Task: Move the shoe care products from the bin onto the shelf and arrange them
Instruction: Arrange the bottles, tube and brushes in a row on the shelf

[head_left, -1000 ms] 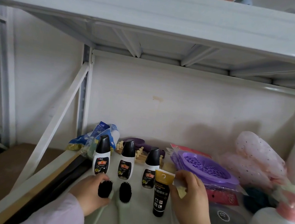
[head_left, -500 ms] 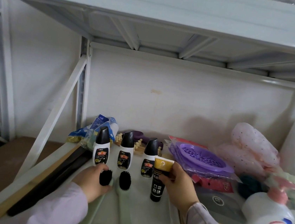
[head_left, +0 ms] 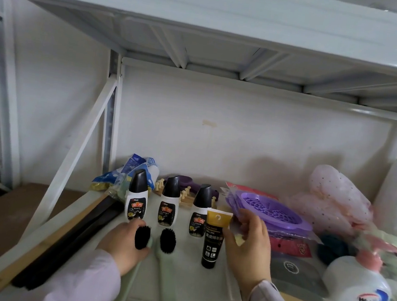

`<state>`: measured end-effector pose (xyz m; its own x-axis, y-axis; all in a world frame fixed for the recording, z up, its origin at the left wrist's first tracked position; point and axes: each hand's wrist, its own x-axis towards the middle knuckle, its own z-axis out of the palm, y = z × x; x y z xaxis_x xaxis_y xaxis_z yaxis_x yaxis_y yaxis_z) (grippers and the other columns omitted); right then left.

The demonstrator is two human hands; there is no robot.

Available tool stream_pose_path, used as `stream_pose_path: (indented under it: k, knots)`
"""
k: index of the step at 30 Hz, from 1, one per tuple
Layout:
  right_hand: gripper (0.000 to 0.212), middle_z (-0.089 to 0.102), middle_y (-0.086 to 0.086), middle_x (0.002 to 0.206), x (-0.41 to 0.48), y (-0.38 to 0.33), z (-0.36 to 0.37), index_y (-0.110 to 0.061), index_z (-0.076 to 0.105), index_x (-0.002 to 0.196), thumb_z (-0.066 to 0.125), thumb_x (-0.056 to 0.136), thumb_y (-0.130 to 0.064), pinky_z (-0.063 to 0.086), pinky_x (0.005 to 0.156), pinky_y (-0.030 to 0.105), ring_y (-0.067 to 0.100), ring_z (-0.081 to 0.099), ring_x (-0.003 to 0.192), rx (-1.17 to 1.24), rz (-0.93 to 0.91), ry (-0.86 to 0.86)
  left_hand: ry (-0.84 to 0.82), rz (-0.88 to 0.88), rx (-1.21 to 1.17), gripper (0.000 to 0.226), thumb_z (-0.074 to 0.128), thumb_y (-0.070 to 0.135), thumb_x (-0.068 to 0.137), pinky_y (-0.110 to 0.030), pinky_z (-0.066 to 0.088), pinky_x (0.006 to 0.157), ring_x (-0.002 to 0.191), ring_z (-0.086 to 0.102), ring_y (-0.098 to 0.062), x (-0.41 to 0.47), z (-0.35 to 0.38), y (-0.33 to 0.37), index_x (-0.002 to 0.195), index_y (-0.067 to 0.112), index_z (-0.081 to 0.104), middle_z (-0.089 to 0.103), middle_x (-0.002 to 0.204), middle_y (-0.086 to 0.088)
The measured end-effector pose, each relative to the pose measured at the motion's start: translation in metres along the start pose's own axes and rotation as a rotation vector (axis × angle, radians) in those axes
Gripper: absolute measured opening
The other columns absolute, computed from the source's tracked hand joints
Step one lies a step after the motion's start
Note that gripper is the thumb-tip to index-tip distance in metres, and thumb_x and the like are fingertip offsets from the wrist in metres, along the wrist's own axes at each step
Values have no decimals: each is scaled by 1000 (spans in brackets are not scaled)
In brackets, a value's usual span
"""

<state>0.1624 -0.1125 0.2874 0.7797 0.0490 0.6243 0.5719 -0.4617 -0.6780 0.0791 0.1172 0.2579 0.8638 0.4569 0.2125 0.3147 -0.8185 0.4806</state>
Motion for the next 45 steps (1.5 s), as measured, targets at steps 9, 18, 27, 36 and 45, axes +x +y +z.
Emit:
stream_pose_path:
  k: [9, 18, 27, 36, 45]
  knots:
    - [35, 52, 1, 113, -60, -38, 50, -28, 54, 113, 63, 80, -35, 47, 87, 27, 20, 57, 97, -259, -97, -620, 29, -35, -65, 53, 66, 33, 79, -32, 46, 93, 112, 58, -27, -3, 3, 5, 127, 20, 47, 59, 122, -10]
    - [37, 55, 10, 118, -65, -33, 62, -17, 51, 118, 51, 84, -30, 47, 87, 32, 28, 55, 108, -482, -18, -618, -13, -13, -30, 82, 67, 49, 72, -29, 42, 100, 119, 51, -21, -28, 5, -5, 141, 28, 27, 50, 130, -3]
    - [36, 51, 12, 119, -74, -36, 62, -10, 52, 113, 46, 86, -32, 45, 90, 31, 28, 51, 110, -541, -21, -579, -16, -5, 41, 74, 63, 46, 73, -29, 46, 88, 103, 59, -23, -47, 6, -6, 137, 26, 31, 59, 108, -4]
    - [38, 50, 12, 117, -76, -39, 66, -10, 58, 109, 48, 86, -39, 46, 89, 31, 29, 53, 108, -530, -6, -593, -43, -84, 202, 48, 58, 49, 77, -28, 45, 90, 108, 58, -23, -41, 6, -8, 111, 14, 56, 59, 114, -6]
    - [38, 52, 11, 115, -78, -40, 65, -11, 59, 106, 47, 86, -41, 45, 89, 31, 29, 53, 106, -521, -15, -574, -42, -111, 216, 48, 57, 50, 77, -30, 47, 88, 105, 59, -25, -41, 6, -6, 106, 12, 59, 58, 111, -8]
